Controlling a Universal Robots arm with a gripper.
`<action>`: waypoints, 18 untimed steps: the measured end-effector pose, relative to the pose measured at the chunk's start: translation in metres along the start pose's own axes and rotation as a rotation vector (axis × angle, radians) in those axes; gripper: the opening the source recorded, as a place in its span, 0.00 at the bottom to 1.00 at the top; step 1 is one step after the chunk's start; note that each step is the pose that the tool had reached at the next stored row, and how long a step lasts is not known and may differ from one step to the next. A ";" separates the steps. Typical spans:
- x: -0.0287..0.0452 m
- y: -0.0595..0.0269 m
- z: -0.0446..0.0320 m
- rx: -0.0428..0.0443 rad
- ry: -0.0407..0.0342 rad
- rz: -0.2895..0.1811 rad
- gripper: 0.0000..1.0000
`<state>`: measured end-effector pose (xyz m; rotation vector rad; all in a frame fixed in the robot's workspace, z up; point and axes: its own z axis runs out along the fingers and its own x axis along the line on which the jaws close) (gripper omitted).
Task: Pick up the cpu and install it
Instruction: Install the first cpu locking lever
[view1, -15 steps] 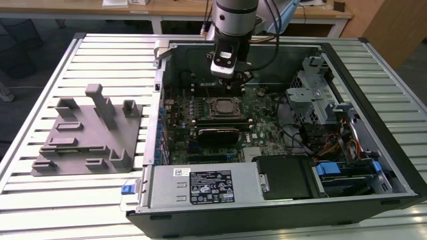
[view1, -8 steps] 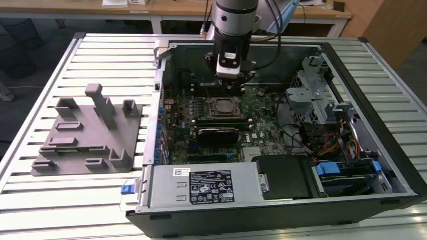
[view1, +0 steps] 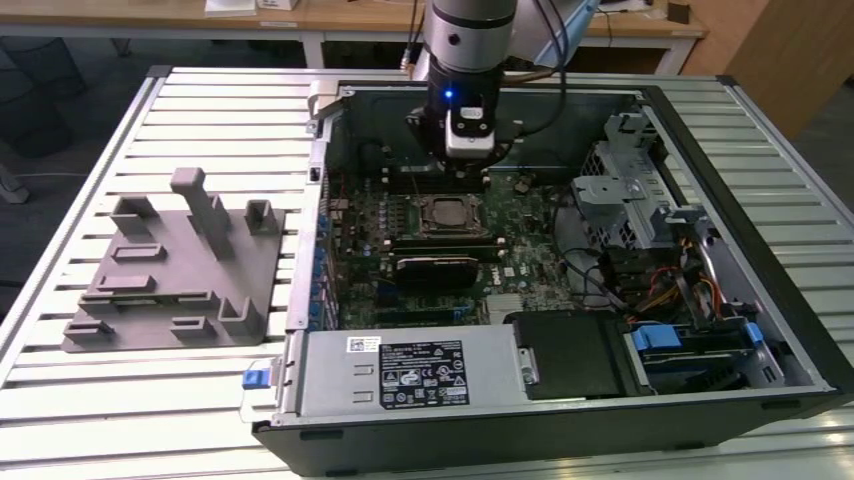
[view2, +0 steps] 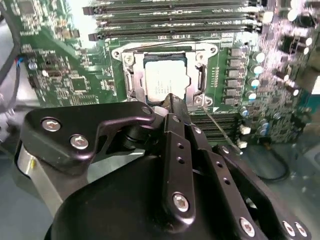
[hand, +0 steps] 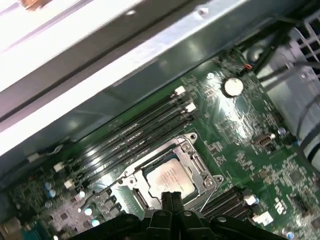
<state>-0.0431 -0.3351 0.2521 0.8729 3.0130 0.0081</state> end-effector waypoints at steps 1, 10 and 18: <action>0.0000 0.0000 0.0000 -0.0001 0.0001 -0.018 0.11; 0.0000 0.0000 0.0002 -0.0006 0.0011 -0.181 0.11; 0.0000 0.0000 0.0005 -0.0010 0.0020 -0.324 0.11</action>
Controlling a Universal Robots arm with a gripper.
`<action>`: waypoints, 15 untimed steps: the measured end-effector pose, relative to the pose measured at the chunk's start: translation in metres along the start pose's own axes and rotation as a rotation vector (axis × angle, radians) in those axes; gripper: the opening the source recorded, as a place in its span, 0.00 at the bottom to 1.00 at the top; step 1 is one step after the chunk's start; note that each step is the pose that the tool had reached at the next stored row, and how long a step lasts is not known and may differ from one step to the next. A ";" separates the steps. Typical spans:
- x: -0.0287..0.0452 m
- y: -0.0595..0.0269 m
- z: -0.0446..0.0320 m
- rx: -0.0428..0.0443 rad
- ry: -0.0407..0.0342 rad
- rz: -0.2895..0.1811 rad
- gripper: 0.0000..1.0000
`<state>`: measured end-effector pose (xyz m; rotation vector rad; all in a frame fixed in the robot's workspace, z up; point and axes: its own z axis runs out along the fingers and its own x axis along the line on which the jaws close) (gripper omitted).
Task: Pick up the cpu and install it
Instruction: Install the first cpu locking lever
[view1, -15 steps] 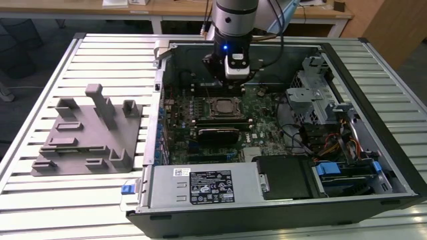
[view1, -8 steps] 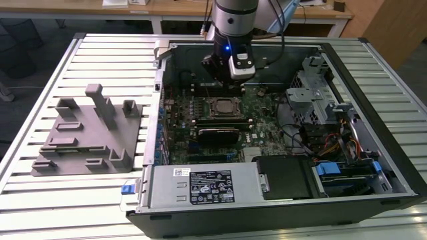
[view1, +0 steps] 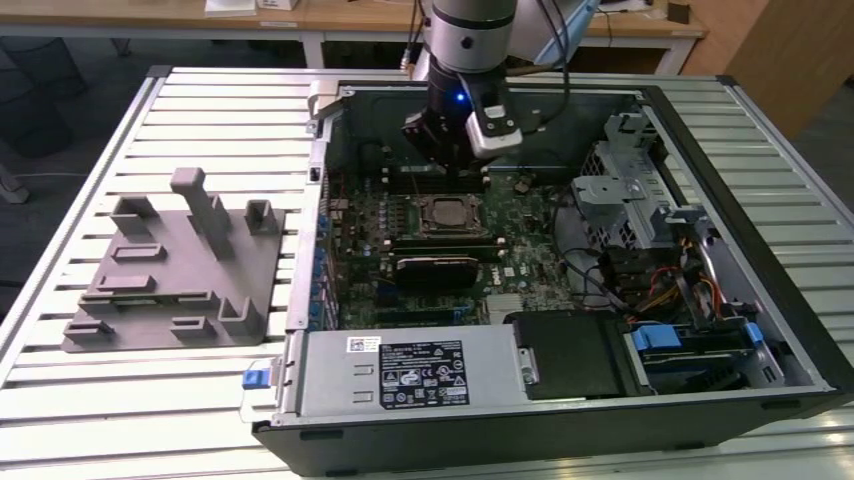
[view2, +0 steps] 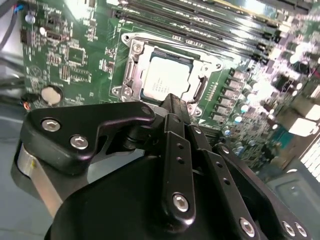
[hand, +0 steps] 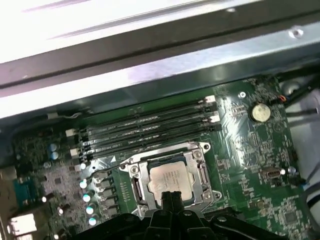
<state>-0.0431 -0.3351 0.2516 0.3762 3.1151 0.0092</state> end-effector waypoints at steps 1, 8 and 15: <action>0.0000 0.0000 0.0000 -0.0001 0.0001 -0.017 0.11; 0.0000 0.0000 0.0004 -0.0006 0.0009 -0.142 0.11; 0.0055 -0.0014 0.0015 -0.0012 0.0015 -0.226 0.11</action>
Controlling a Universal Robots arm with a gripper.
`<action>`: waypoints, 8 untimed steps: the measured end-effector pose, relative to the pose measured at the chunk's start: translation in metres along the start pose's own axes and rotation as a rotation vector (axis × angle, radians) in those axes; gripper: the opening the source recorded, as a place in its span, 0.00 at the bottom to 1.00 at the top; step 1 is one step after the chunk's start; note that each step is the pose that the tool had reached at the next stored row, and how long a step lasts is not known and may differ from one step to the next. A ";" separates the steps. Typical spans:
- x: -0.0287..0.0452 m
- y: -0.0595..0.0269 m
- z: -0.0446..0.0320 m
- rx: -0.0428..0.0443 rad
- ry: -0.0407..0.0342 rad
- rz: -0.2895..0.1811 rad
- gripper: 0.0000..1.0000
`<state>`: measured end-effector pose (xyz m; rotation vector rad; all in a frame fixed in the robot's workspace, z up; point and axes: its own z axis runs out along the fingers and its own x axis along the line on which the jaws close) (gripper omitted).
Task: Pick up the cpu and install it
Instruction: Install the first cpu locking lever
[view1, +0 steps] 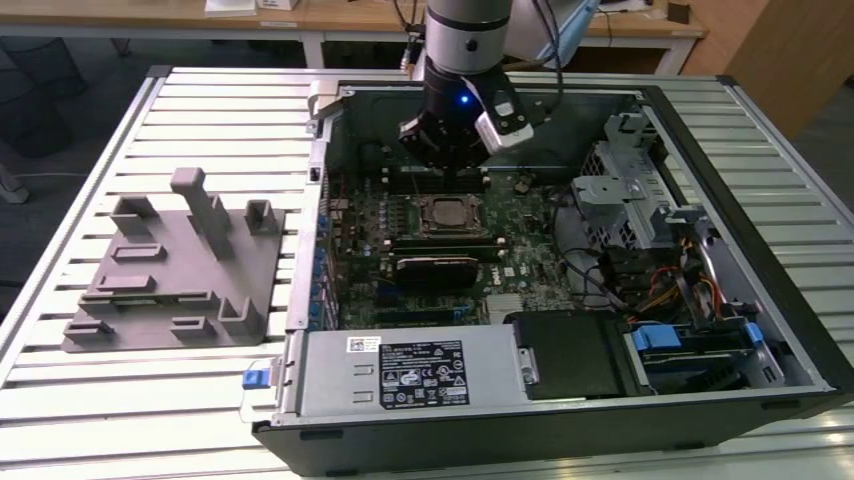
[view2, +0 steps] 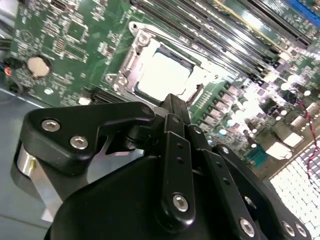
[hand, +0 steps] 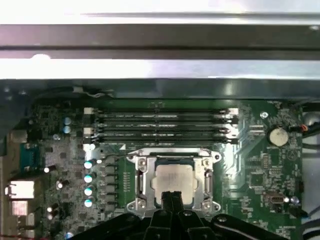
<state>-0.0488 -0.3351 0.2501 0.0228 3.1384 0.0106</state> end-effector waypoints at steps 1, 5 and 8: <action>0.0029 0.0000 0.0001 -0.0001 0.0000 -0.001 0.11; 0.0149 -0.0002 0.0001 -0.0002 -0.0001 -0.004 0.11; 0.0199 -0.0003 0.0002 -0.0003 0.0000 -0.006 0.11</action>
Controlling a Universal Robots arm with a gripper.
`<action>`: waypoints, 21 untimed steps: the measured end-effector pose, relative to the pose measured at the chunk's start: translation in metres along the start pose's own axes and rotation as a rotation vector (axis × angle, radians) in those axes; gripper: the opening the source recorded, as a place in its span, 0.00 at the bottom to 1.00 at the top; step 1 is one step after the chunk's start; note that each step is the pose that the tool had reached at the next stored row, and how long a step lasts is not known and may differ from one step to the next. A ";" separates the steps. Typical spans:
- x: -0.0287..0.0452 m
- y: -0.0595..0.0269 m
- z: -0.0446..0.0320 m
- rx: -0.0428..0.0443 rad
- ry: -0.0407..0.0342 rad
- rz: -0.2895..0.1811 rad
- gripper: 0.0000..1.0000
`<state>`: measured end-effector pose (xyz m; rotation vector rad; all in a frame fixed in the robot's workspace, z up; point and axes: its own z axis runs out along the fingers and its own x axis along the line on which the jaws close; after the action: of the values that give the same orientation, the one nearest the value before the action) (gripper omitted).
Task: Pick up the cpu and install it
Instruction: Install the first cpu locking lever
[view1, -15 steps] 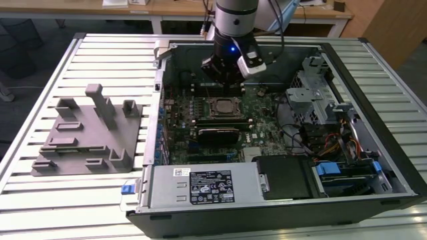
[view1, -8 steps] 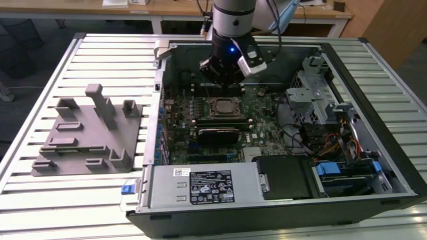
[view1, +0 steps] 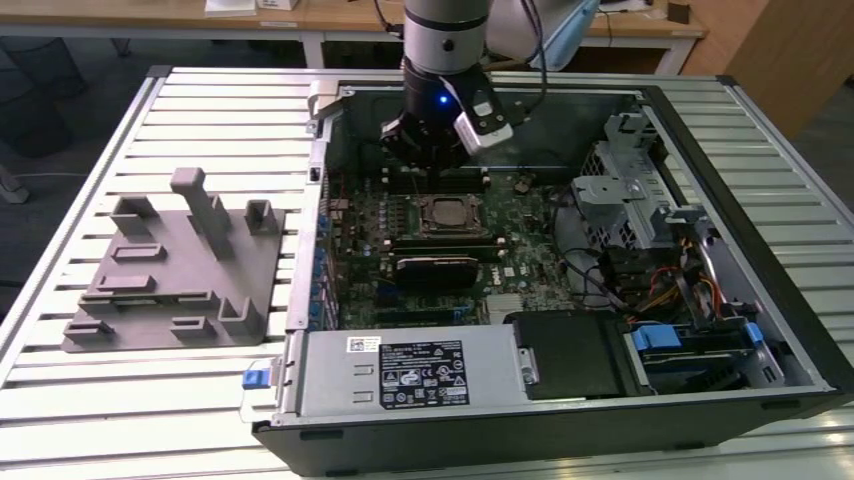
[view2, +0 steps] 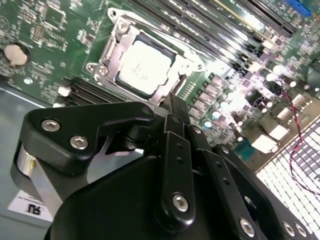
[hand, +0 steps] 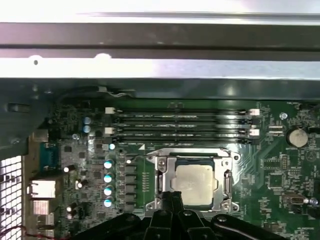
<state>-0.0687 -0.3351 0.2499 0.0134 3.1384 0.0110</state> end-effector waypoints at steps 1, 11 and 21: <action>0.0016 0.0000 0.0000 0.0001 0.0000 0.000 0.11; 0.0167 0.0017 0.0000 0.0001 0.0000 0.000 0.11; 0.0320 0.0114 0.0001 0.0000 0.0000 0.000 0.11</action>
<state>-0.1006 -0.3234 0.2497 0.0135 3.1384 0.0110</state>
